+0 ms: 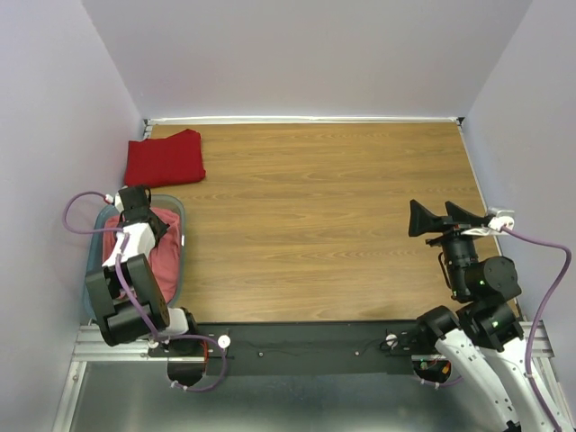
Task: Fold and stack the t-shirts
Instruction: Grab the tshirt from the pile, then move the tshirt to the center of the board
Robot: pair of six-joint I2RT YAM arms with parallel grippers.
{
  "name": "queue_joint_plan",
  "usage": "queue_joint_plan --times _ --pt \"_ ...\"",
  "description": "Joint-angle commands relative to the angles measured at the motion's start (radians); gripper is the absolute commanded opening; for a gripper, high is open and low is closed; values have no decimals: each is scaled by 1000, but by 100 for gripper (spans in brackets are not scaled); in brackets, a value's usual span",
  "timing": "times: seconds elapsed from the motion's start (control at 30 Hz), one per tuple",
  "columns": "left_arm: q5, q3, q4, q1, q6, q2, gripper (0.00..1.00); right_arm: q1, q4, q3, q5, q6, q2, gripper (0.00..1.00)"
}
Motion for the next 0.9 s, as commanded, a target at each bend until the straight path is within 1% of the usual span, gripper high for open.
queue_joint_plan --times 0.0,0.1,0.13,0.2,0.23,0.27,0.3,0.33,0.37,0.4,0.47,0.5,0.53,0.57,0.6,0.63,0.7,0.73,0.77,0.83,0.87 --pt "-16 -16 42 5 12 -23 0 7 1 -18 25 -9 8 100" --pt "-32 -22 33 6 39 -121 0 7 0 -16 19 -9 19 100" --pt "-44 -8 26 6 46 -183 0 7 0 -16 17 -9 21 100" --pt "-56 18 -2 5 94 -256 0 7 1 -19 11 -11 27 100" --pt "-58 58 -10 6 112 -329 0 7 1 -20 8 -11 28 100" --pt "-45 79 -17 3 140 -366 0 7 1 -20 3 -11 33 100" --pt "-44 134 -23 -6 157 -426 0 7 1 -18 3 -12 34 100" --pt "-74 135 -40 -45 170 -426 0 7 1 -19 3 -12 36 100" --pt "-99 208 -54 -128 186 -443 0 7 1 -16 2 -15 37 100" --pt "-114 242 -75 -167 190 -451 0 7 3 -18 3 -19 39 100" --pt "-104 338 -80 -222 177 -471 0 7 1 -20 6 -28 39 100" --pt "-93 366 -76 -278 158 -477 0 7 4 -20 9 -31 39 100" --pt "-79 421 -73 -302 152 -475 0 7 3 -21 12 -34 39 100" --pt "-61 444 -66 -328 151 -469 0 7 3 -20 12 -35 36 100" --pt "-42 470 -60 -349 152 -460 0 6 3 -21 8 -35 34 100" --pt "-3 492 -54 -416 154 -446 0 7 6 -21 5 -37 33 100" --pt "16 561 -50 -481 167 -402 0 7 4 -23 -6 -42 31 100" --pt "14 581 -42 -519 170 -385 0 7 6 -23 -6 -45 33 100" --pt "13 621 -39 -588 180 -353 0 7 6 -24 -3 -48 39 100" --pt "-16 652 -16 -667 184 -307 0 7 6 -23 0 -52 50 99" --pt "-27 678 -8 -739 189 -290 0 6 7 -21 0 -54 56 99"
